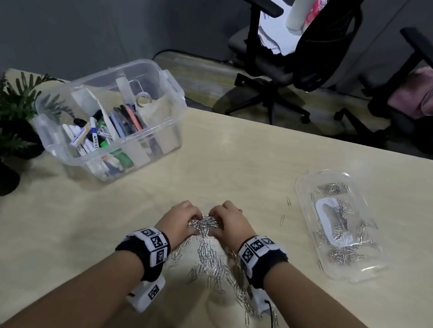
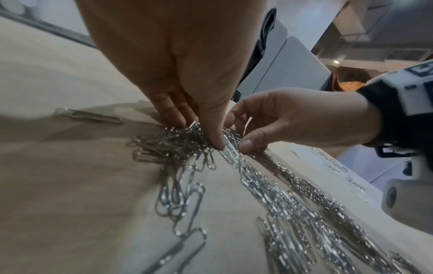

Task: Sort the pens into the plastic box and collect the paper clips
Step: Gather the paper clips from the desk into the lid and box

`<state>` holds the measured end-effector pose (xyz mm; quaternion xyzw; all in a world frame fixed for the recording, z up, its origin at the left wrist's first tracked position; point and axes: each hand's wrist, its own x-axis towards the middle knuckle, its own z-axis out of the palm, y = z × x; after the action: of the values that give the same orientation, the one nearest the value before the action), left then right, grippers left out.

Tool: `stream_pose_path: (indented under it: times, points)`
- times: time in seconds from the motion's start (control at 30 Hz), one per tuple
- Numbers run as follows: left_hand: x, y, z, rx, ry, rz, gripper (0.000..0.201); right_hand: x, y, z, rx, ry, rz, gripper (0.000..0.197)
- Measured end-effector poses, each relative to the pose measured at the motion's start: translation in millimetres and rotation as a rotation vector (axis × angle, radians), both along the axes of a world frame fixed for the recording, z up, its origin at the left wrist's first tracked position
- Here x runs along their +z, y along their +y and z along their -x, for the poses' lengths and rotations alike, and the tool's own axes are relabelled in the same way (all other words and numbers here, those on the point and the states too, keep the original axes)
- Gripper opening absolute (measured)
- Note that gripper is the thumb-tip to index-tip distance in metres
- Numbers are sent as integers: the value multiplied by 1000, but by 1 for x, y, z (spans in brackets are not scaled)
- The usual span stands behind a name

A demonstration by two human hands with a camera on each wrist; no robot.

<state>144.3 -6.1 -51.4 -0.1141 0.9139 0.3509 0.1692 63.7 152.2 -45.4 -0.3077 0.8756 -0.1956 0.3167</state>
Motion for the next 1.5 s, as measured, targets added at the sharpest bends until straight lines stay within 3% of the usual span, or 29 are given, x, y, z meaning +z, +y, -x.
stream_pose_path:
  times: [0.13, 0.3, 0.6, 0.77, 0.93, 1.27, 1.5]
  points:
    - [-1, 1, 5, 8, -19, -4, 29, 0, -8, 4, -16, -1, -51, 31]
    - [2, 1, 12, 0, -58, 41, 21, 0, -16, 11, 7, -5, -130, 21]
    - [11, -6, 17, 11, -82, -8, 16, 3, -11, 20, -13, -81, -65, 21]
    - [27, -15, 19, 108, -19, -94, 11, 15, 0, 25, -81, -229, -2, 17]
    - [65, -25, 24, 163, 73, -127, 8, 50, -2, 38, 4, -107, 30, 19]
    - [156, -73, 45, 302, 353, -210, 10, 162, -93, 98, 33, 138, 291, 12]
    - [172, -114, 59, 428, 444, -236, 11, 170, -176, 118, 47, 216, 333, 17]
